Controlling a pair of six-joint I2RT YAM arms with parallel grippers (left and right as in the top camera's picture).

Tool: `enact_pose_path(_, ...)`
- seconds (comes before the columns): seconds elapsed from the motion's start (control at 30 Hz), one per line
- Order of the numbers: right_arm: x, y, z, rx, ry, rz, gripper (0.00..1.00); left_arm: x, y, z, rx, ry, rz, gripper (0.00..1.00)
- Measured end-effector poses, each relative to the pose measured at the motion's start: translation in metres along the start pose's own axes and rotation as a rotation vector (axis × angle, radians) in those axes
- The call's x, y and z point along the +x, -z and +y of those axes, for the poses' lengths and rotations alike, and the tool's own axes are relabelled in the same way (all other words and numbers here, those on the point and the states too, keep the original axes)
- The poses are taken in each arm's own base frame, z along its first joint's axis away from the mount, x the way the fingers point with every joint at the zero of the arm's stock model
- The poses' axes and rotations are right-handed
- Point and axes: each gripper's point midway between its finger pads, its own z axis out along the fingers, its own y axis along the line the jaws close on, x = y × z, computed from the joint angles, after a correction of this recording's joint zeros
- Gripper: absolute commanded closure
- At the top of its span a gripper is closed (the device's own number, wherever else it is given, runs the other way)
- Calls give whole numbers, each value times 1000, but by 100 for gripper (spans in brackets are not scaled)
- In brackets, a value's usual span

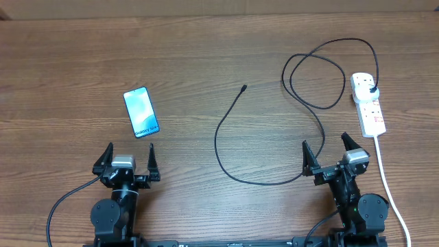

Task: Plug charger to phone and switch on socket
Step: 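Move the left gripper forward and grasp the Galaxy S24+ phone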

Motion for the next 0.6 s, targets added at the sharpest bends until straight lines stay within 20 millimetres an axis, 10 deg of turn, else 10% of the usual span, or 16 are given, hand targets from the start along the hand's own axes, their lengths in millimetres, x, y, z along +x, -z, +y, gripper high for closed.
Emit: enact_pose_path(0.6,0,0,0,0,1,-1,0,-40,-24,-5,52,23,187,0)
